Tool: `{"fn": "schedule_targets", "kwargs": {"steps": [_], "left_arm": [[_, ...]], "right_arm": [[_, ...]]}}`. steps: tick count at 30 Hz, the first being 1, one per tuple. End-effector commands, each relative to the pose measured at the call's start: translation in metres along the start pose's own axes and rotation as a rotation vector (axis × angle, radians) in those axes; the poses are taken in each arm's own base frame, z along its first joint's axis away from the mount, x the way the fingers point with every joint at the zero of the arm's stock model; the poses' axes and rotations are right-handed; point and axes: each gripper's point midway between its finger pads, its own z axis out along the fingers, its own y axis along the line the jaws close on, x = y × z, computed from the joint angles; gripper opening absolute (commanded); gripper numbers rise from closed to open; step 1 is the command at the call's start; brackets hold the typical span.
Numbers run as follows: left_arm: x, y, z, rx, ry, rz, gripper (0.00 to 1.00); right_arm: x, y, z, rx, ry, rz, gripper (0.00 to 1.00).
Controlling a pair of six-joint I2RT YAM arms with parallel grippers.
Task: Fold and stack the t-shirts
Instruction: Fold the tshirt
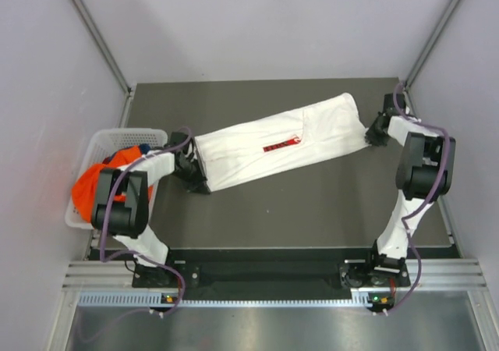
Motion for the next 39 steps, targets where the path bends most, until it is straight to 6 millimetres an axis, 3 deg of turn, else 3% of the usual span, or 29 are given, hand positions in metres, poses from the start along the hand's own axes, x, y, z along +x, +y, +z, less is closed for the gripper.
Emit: {"fn": "schedule_targets", "kwargs": {"steps": [1,5,6,8,9,11,14,17,20,21,23,24,26,27,28,31,33,39], "left_arm": [[0.023,-0.020,-0.008,0.080,-0.021,-0.014,0.00],[0.045,-0.036,-0.013,0.108,-0.041,-0.021,0.00],[0.060,-0.039,-0.011,0.106,-0.022,-0.034,0.01],[0.069,-0.052,-0.016,0.146,-0.049,-0.036,0.08],[0.085,-0.054,-0.012,0.148,-0.023,-0.061,0.17],[0.095,-0.059,-0.014,0.179,-0.024,-0.071,0.29],[0.105,-0.039,-0.013,0.100,-0.013,-0.080,0.46],[0.088,-0.033,-0.020,0.029,-0.082,-0.027,0.52],[0.054,-0.044,-0.033,-0.006,-0.179,0.067,0.58],[0.030,-0.059,-0.045,0.007,-0.244,0.127,0.60],[0.003,-0.056,-0.044,-0.066,-0.275,0.157,0.61],[-0.025,-0.067,-0.055,-0.058,-0.326,0.187,0.61],[-0.046,-0.065,-0.044,-0.084,-0.305,0.205,0.61],[-0.070,-0.066,-0.042,-0.088,-0.313,0.214,0.61],[-0.080,-0.064,-0.040,-0.095,-0.308,0.219,0.61],[-0.107,-0.066,-0.030,-0.070,-0.253,0.254,0.61],[-0.124,-0.059,-0.021,-0.098,-0.227,0.275,0.62],[-0.138,-0.058,-0.002,-0.088,-0.181,0.314,0.63]], "right_arm": [[-0.017,-0.011,0.028,0.058,0.004,-0.027,0.17],[-0.048,0.002,0.044,0.039,-0.040,-0.047,0.18],[-0.054,0.004,0.047,0.033,-0.049,-0.054,0.18],[-0.067,0.009,0.055,0.025,-0.067,-0.075,0.18],[-0.070,0.013,0.057,0.017,-0.070,-0.084,0.18],[-0.078,0.016,0.059,0.004,-0.077,-0.098,0.20],[-0.076,0.022,0.046,-0.025,-0.055,-0.086,0.25],[-0.070,0.022,0.017,-0.035,-0.051,-0.037,0.31],[-0.061,0.024,-0.010,-0.088,-0.037,0.030,0.35],[-0.056,0.034,-0.017,-0.150,-0.019,0.041,0.35],[-0.041,0.042,-0.031,-0.217,0.004,0.082,0.36],[-0.045,0.058,-0.039,-0.312,-0.025,0.085,0.37],[-0.033,0.069,-0.046,-0.368,-0.023,0.119,0.38],[-0.038,0.084,-0.051,-0.437,-0.054,0.114,0.38],[-0.040,0.092,-0.054,-0.472,-0.066,0.126,0.38],[-0.037,0.111,-0.049,-0.536,-0.068,0.117,0.39],[-0.035,0.114,-0.035,-0.525,-0.050,0.111,0.40],[-0.024,0.105,0.002,-0.454,-0.001,0.134,0.41]]}}
